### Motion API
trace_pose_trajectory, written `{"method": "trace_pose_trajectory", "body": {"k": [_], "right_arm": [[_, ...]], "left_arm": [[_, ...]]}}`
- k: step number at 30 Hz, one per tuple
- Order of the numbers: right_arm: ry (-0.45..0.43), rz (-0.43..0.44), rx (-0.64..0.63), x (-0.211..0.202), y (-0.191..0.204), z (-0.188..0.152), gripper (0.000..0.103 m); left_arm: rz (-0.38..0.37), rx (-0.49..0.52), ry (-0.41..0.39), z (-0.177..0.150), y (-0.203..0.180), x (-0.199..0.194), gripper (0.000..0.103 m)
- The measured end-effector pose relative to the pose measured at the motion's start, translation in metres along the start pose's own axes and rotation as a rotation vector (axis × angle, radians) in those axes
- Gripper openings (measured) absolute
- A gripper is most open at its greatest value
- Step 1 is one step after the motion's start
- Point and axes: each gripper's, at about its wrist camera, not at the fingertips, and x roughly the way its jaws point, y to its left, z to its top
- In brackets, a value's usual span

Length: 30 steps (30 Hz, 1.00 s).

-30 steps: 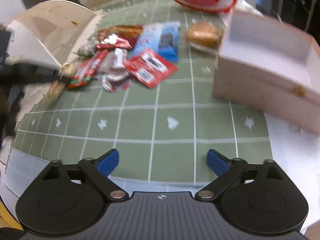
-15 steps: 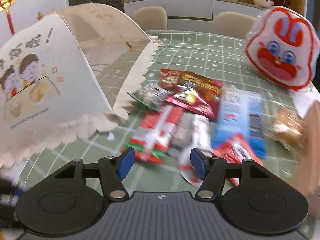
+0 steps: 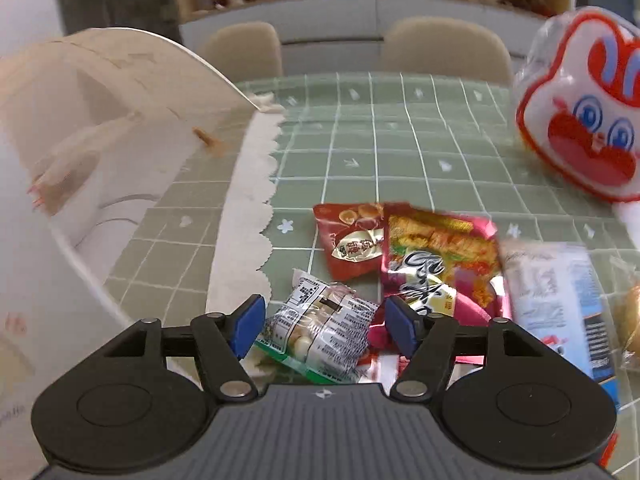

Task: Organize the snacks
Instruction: 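Carry both snacks to the pink box and open both tools inside it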

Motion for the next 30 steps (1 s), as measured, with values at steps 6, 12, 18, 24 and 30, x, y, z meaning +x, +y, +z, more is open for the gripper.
{"method": "trace_pose_trajectory", "body": {"k": [6,12,18,24,30], "right_arm": [[0.064,0.027,-0.163,-0.020,0.019,-0.010,0.036],[0.106,0.043,-0.112,-0.058,0.006,-0.036,0.033],[0.095,-0.017,-0.185,-0.103,-0.005,-0.079,0.033],[-0.014,-0.080,-0.155,-0.110,-0.004,-0.082,0.071],[0.087,-0.082,-0.096,-0.071,-0.007,-0.083,0.062]], "left_arm": [[-0.060,-0.005,0.013,0.009,0.006,0.003,0.034],[-0.111,0.033,0.029,0.020,0.004,0.010,0.034],[-0.129,0.056,0.035,0.025,0.000,0.020,0.034],[-0.120,0.074,0.036,0.022,-0.003,0.016,0.034],[-0.120,0.087,0.046,0.015,-0.005,0.009,0.034]]}}
